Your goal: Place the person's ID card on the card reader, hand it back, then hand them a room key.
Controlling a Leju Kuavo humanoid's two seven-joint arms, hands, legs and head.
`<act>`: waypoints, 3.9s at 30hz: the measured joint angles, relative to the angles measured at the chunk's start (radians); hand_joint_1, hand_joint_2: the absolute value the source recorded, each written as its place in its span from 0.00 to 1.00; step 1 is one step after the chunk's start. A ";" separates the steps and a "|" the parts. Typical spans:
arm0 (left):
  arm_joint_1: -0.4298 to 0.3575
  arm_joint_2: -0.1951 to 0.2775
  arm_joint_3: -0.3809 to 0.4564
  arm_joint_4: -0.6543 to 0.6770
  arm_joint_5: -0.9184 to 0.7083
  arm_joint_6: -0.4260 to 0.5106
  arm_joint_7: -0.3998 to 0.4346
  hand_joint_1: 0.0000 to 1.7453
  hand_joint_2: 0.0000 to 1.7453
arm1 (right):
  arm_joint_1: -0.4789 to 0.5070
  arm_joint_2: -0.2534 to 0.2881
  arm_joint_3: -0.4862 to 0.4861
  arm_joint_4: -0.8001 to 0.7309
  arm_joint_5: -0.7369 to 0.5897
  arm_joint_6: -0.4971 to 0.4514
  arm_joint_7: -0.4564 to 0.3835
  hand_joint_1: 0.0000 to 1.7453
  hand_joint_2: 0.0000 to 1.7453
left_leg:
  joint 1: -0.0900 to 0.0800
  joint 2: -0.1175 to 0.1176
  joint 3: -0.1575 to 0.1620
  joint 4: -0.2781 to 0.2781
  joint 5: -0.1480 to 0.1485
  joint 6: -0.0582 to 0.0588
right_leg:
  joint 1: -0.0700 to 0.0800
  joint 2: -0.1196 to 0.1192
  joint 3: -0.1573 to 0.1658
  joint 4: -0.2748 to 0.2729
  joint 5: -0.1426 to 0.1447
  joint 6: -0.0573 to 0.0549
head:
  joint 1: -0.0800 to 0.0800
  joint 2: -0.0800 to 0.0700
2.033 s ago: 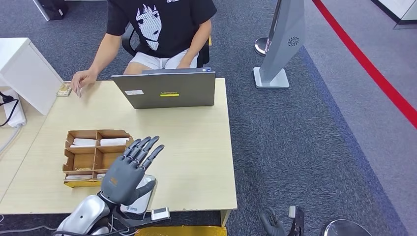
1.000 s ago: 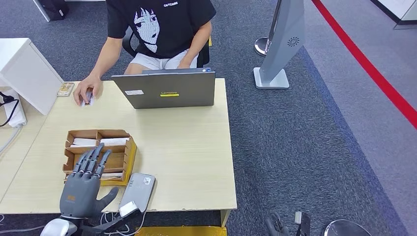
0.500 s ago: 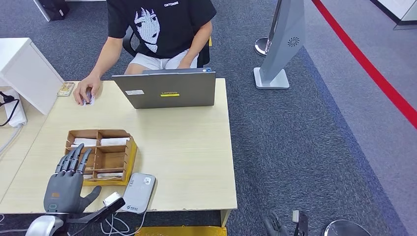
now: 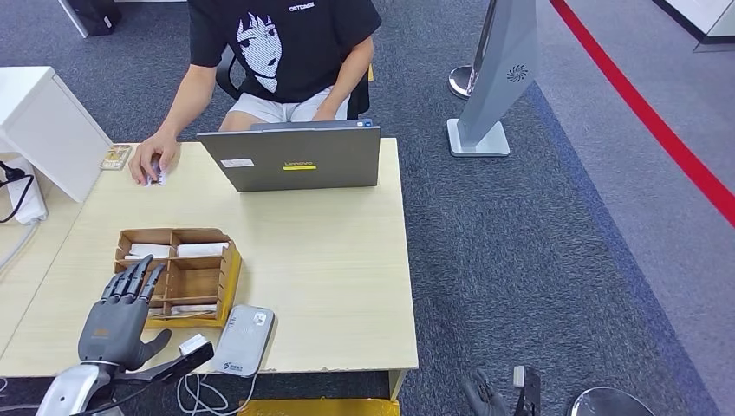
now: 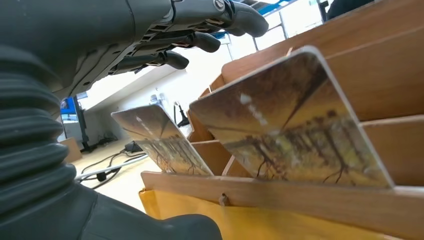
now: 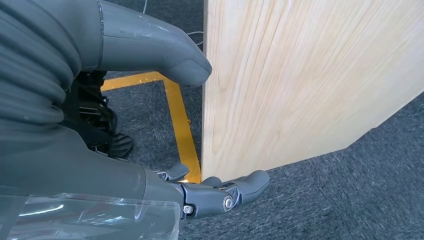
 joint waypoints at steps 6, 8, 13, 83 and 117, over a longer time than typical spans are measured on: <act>-0.034 0.050 -0.038 0.008 -0.006 -0.017 0.014 0.00 1.00 | -0.001 0.000 0.000 0.000 -0.008 0.000 0.003 0.00 1.00 | 0.000 0.000 0.000 0.000 0.000 0.000 | 0.000 0.000 0.000 0.000 0.000 0.000 | 0.000 0.000; -0.036 0.062 -0.053 -0.005 -0.008 -0.023 0.015 0.00 1.00 | -0.001 0.000 0.000 0.000 -0.012 0.000 0.000 0.00 1.00 | 0.000 0.000 0.000 0.000 0.000 0.000 | 0.000 0.000 0.000 0.000 0.000 0.000 | 0.000 0.000; -0.034 0.071 -0.103 -0.048 -0.018 -0.028 0.018 0.00 1.00 | 0.000 0.000 0.000 0.000 -0.020 0.002 -0.003 0.00 1.00 | 0.000 0.000 0.000 0.000 0.000 0.000 | 0.000 0.000 0.000 0.000 0.000 0.000 | 0.000 0.000; 0.027 0.133 -0.199 -0.100 -0.025 -0.048 0.077 1.00 1.00 | 0.007 0.000 -0.030 0.000 -0.033 0.002 -0.011 0.00 1.00 | 0.000 0.000 0.000 0.000 0.000 0.000 | 0.000 0.000 0.000 0.000 0.000 0.000 | 0.000 0.000; -0.386 0.093 -0.042 -0.235 0.063 -0.070 0.094 1.00 1.00 | -0.021 0.002 -0.023 0.001 0.009 -0.004 0.034 0.00 1.00 | 0.000 0.000 0.000 0.000 0.005 -0.001 | 0.001 -0.001 0.000 0.001 0.005 -0.002 | 0.000 0.000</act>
